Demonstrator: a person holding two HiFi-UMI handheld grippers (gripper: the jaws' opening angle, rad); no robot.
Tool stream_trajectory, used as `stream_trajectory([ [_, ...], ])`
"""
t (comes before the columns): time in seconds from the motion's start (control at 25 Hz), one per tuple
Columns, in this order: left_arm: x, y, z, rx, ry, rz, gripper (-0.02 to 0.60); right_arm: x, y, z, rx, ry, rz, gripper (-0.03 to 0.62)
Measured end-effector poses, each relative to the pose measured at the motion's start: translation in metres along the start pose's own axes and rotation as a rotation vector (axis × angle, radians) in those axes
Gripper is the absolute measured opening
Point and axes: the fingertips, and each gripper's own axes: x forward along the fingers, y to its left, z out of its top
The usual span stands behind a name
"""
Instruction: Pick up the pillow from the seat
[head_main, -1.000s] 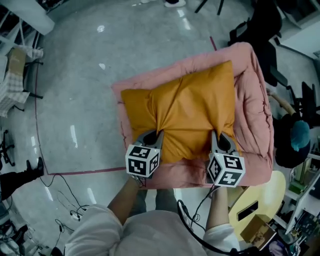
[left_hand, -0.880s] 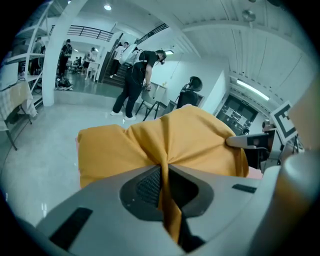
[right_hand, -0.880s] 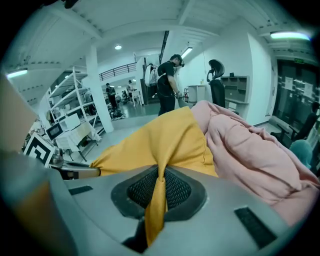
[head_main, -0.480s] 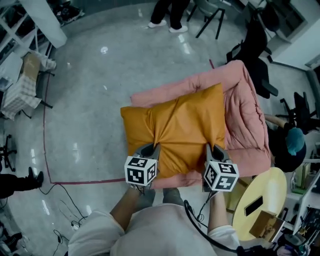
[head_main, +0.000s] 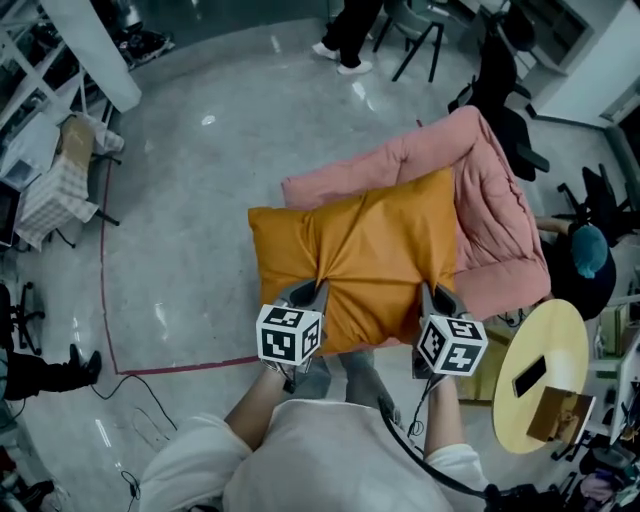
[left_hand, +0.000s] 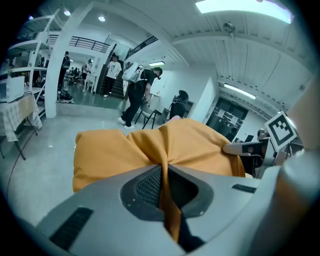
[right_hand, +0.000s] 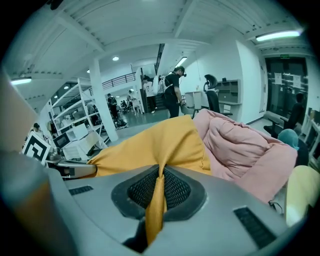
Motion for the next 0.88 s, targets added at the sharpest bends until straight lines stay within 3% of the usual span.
stream_trajectory([
  [0.36, -0.047, -0.020, -0.029, -0.011, 0.005, 0.027, 0.017, -0.039, 0.013, -0.028, -0.013, 0.009, 0.061, 0.038],
  [0.88, -0.086, -0.095, -0.091, -0.043, -0.007, 0.099, 0.017, -0.105, -0.020, -0.078, -0.015, 0.011, 0.120, 0.038],
])
